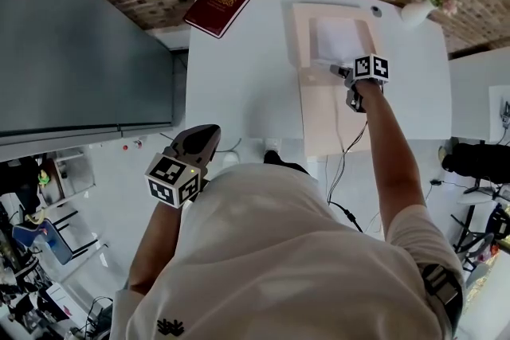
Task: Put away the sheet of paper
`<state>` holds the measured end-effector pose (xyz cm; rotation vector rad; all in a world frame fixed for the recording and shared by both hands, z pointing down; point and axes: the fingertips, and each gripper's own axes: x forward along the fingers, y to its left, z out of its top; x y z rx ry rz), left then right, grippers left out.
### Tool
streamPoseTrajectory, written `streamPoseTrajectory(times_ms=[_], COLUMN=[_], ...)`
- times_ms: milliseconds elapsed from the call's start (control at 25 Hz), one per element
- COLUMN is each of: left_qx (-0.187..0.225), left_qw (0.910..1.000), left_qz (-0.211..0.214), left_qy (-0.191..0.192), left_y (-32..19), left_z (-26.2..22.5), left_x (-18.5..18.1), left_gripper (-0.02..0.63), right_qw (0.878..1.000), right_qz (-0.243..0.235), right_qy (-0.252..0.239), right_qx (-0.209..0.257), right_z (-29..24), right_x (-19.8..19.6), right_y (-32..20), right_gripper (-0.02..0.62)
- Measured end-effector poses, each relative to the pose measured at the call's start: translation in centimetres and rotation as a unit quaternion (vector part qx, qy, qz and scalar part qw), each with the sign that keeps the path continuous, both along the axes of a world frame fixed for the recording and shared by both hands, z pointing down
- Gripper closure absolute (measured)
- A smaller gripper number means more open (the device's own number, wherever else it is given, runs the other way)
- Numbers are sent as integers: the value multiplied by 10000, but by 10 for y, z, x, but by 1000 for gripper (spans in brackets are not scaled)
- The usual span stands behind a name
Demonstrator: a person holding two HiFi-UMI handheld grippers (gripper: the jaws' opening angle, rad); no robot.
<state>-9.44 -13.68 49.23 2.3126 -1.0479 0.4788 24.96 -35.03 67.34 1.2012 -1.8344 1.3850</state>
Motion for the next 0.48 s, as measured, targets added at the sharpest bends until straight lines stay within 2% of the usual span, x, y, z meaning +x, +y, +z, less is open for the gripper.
streamPoseTrajectory(times_ms=[160, 400, 440, 480], left_qx=[74, 158, 167, 178], left_qw=[9999, 9993, 9991, 9990], left_qz=[113, 318, 352, 385], left_qy=[65, 153, 159, 163], left_y=[6, 16, 18, 20], left_z=[-1, -1, -1, -1], left_x=[-5, -19, -22, -25], left_gripper=[581, 581, 581, 581], right_qw=[9998, 9972, 9966, 9960], right_qz=[37, 187, 180, 158], right_qy=[51, 36, 43, 82], right_qx=[182, 727, 799, 872], right_z=[-11, -40, -44, -48], right_x=[-6, -24, -29, -33], right_y=[16, 49, 57, 66], right_gripper=[339, 341, 352, 400])
